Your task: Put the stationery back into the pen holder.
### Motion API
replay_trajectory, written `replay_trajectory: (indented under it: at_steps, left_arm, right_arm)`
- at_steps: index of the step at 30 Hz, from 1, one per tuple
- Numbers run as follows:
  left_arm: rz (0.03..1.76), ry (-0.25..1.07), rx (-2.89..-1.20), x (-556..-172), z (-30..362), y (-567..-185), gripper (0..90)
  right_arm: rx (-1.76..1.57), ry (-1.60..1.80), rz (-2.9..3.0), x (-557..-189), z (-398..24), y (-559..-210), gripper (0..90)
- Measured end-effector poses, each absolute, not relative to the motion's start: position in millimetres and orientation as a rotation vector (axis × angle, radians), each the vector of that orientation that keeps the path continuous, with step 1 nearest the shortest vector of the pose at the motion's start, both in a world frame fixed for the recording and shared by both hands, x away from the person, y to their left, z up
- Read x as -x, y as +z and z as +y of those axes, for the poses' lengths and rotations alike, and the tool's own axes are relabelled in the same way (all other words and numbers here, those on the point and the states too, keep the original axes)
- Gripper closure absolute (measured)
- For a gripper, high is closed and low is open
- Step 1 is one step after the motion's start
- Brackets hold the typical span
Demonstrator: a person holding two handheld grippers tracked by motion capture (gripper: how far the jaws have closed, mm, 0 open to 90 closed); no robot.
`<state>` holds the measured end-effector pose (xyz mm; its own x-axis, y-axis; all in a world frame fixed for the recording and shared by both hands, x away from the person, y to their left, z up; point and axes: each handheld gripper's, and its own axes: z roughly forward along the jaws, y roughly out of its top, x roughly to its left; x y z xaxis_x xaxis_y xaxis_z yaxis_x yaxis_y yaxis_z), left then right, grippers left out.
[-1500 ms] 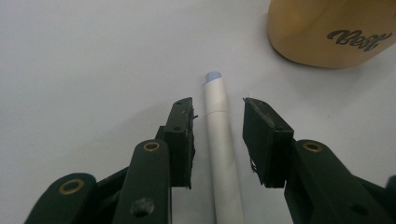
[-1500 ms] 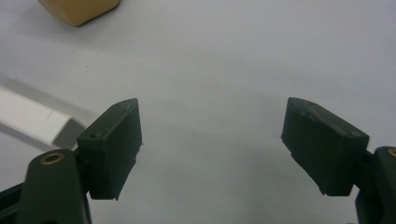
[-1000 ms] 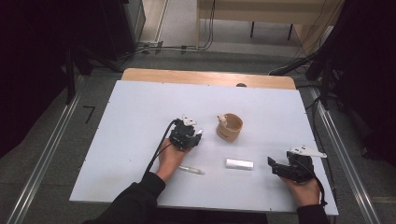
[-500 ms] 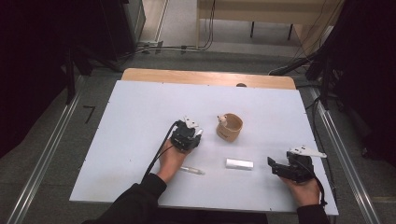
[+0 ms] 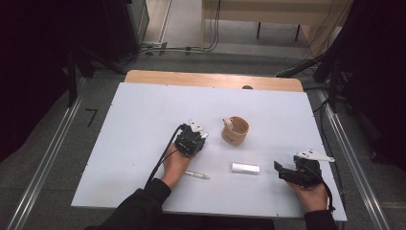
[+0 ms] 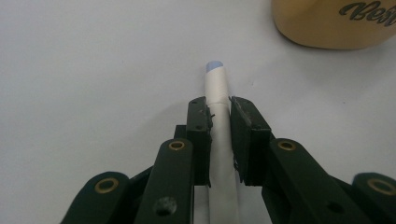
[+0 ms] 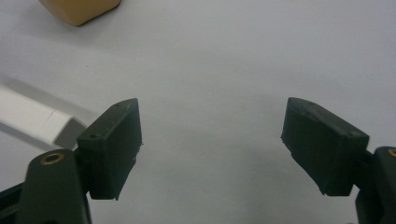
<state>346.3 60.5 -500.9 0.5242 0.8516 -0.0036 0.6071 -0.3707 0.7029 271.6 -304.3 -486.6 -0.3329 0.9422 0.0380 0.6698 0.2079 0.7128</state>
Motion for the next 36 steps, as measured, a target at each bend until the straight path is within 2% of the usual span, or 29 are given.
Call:
replay_trajectory:
  at_steps: [13, 36]
  left_arm:
    - [1.183, 0.442, -2.093, -348.6, 64.3, -500.6, 78.6]
    - [1.22, 0.349, -1.958, -353.5, 80.3, -491.7, 78.8]
  right_arm:
    - [-1.495, 0.908, 2.081, -271.8, -304.8, -486.4, 18.6]
    - [-1.495, 0.93, 2.081, -271.7, -305.9, -485.9, 19.9]
